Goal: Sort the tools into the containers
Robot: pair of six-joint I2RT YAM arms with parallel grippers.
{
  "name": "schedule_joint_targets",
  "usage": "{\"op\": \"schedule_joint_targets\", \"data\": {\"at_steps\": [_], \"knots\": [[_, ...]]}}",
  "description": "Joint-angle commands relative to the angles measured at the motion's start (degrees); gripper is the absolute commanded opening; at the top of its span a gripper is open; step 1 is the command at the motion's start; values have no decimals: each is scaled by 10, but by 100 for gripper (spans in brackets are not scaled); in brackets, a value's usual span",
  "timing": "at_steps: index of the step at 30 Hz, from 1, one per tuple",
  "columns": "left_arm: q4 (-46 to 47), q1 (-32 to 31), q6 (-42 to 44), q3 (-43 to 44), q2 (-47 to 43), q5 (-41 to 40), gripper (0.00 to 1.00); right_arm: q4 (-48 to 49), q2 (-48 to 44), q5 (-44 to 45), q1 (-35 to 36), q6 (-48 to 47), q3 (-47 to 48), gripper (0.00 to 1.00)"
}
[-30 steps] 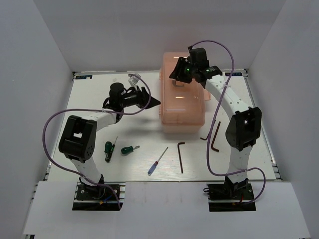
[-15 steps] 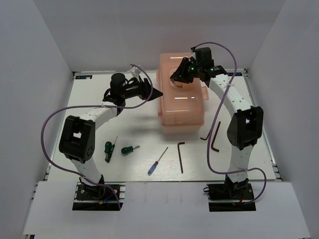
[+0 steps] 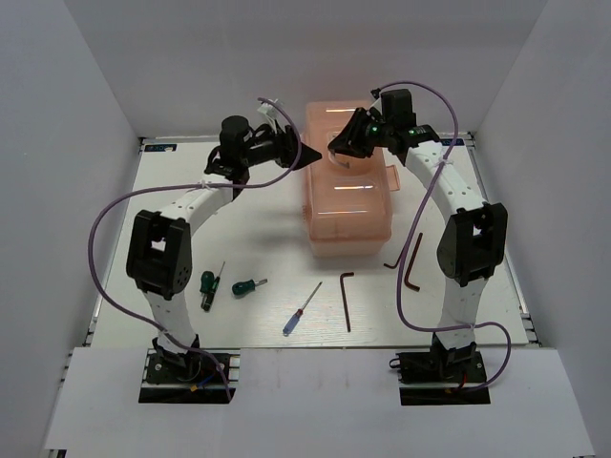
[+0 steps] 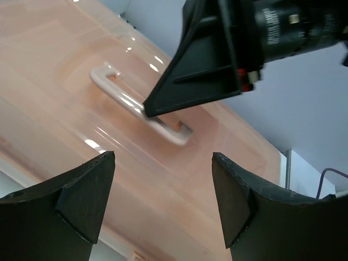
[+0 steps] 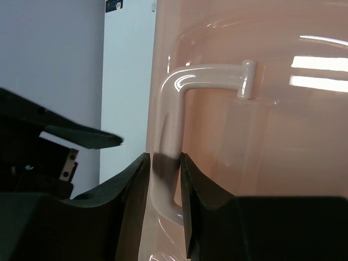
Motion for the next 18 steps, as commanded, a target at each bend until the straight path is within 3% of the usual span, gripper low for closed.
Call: {"op": "schedule_joint_targets", "data": {"at_steps": [1,10,18], "knots": [[-39,-16,4,47,35,-12,82,32,-10,-46,6,17,4,35],[-74,-39,-9,143,114,-17,82,35,-7,-51,4,22,5,35],[-197,-55,-3,246,172,-23,79,45,-10,-59,-3,31,-1,38]]}}
